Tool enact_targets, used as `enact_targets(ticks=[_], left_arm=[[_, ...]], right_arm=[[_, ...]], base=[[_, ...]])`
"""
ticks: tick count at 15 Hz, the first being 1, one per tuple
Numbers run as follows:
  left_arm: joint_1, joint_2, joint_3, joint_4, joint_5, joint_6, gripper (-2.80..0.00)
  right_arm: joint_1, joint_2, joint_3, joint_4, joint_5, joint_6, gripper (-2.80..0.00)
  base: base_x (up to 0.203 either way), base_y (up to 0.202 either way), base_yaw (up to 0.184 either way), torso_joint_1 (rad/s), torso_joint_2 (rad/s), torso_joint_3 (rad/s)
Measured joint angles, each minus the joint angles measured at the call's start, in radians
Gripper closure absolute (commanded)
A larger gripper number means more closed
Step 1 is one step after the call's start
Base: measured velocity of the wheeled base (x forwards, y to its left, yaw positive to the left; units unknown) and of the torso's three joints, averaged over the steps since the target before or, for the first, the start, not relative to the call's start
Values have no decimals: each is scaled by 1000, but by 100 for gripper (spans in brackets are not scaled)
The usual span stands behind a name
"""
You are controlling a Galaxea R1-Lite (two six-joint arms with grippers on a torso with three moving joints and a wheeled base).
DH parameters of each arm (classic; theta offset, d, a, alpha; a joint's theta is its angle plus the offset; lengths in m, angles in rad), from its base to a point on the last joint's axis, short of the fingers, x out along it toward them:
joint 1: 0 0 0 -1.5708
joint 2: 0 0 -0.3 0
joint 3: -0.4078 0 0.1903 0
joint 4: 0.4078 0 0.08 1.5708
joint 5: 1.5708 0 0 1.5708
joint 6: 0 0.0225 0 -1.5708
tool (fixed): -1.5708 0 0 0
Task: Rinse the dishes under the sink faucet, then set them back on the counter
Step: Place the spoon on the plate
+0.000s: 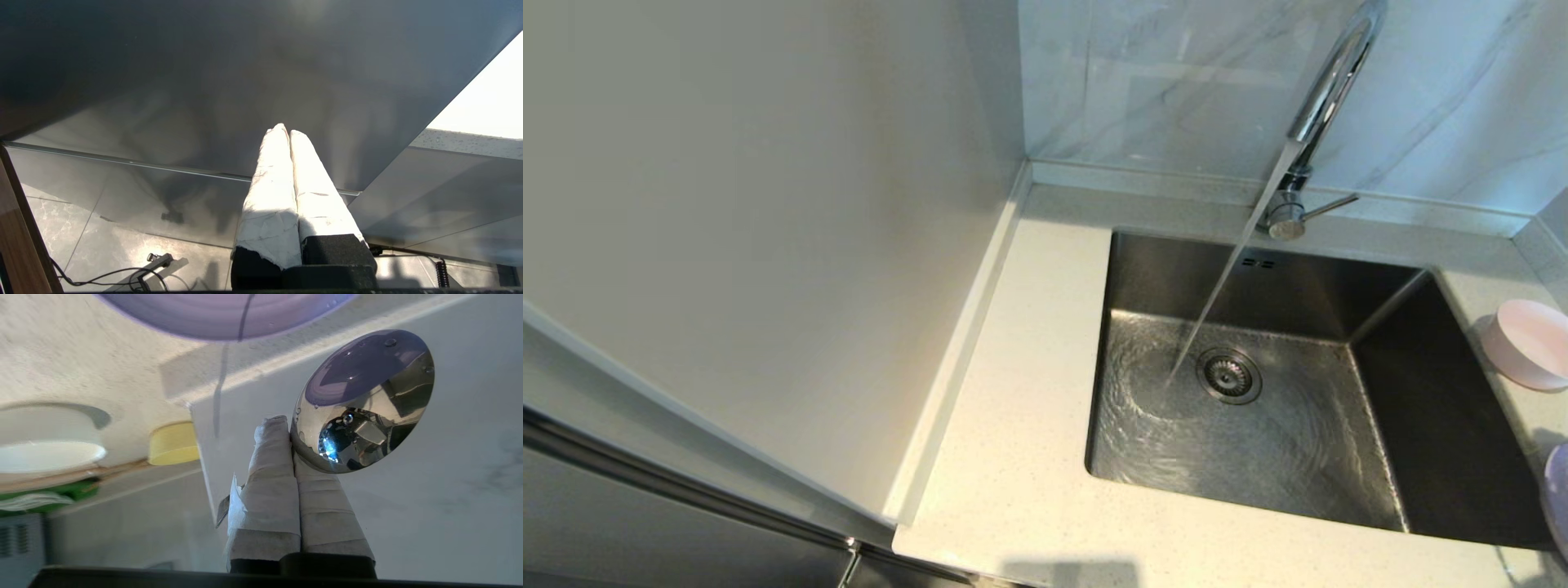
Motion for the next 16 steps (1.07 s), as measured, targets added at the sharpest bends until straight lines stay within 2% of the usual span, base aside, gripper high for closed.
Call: enact_targets(ticks=[2,6,10,12,16], left_arm=[[0,0,0,0,0,0,0],[0,0,0,0,0,0,0],[0,0,0,0,0,0,0],[0,0,0,0,0,0,0],[0,0,0,0,0,0,0]], right_arm=[[25,7,17,24,0,83,0],[60,21,73,14,1,176,0],[151,32,160,-98,1,316,0],[175,44,191,-158,1,337,0],[183,73,191,-165,1,342,0]], base=[[0,0,0,0,0,0],[0,0,0,0,0,0],[0,0,0,0,0,0],[0,0,0,0,0,0],[0,0,0,0,0,0]])
